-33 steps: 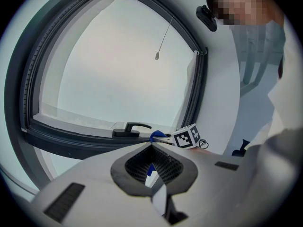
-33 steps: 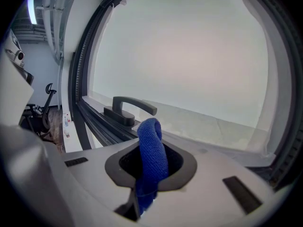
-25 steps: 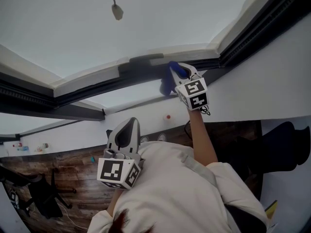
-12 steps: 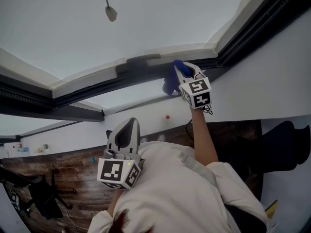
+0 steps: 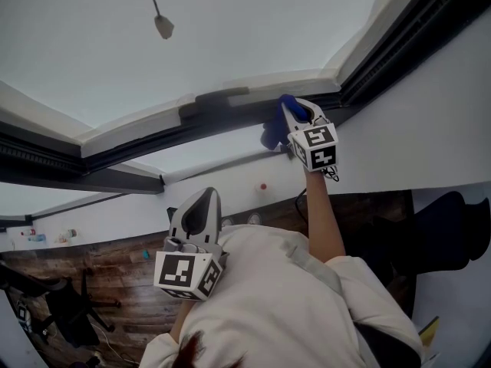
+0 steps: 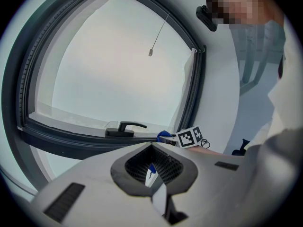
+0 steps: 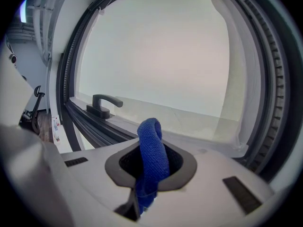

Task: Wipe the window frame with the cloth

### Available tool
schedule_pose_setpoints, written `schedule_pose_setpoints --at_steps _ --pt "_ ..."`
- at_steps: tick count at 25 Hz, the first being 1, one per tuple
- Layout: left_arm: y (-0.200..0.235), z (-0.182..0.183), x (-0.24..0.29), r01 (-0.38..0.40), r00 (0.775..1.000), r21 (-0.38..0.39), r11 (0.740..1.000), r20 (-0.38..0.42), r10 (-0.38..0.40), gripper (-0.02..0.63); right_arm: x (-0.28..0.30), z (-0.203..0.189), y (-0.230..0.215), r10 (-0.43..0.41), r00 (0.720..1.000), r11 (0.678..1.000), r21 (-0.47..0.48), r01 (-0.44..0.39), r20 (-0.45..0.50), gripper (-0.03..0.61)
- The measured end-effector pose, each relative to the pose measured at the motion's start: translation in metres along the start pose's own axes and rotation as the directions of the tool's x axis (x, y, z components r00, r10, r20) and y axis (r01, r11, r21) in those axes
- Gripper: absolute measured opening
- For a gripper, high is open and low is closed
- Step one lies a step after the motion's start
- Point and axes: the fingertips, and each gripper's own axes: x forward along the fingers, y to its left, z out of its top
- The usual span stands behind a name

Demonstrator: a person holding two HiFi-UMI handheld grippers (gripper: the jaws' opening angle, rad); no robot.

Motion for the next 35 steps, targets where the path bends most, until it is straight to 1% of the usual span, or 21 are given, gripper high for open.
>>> schedule_pose_setpoints --at_steps 6,13,17,25,31,35 --pt "-0.006 -0.001 0.006 0.006 1.0 0.0 1.0 -0.006 -0.006 0.005 -0.002 -0.002 -0.008 -0.002 1.0 1.0 0.002 0.002 0.001 0.044" --pt "-0.014 -0.005 0.015 0.034 0.999 -0.003 0.999 -0.013 -0.034 0.005 -0.005 -0.005 -0.019 -0.018 1.0 1.0 0.005 0.018 -0.003 0.044" --pt "-0.022 -0.007 0.019 0.043 0.999 -0.01 0.999 -0.019 -0.043 0.005 -0.005 -0.006 -0.022 -0.013 1.0 1.0 0.0 0.013 -0.006 0.044" --pt "-0.044 -0.011 0.029 0.061 0.998 -0.019 0.998 -0.016 -0.061 0.005 -0.012 -0.012 -0.045 -0.026 1.0 1.0 -0.005 0.026 -0.013 0.044" --pt "-0.05 -0.018 0.029 0.05 0.998 -0.021 0.999 -0.024 -0.051 0.005 -0.015 -0.015 -0.058 -0.04 0.999 0.999 0.007 0.04 0.003 0.044" --pt "-0.059 -0.022 0.031 0.068 0.997 -0.019 0.998 -0.031 -0.069 0.005 -0.02 -0.02 -0.071 -0.059 0.998 0.998 0.017 0.059 -0.002 0.044"
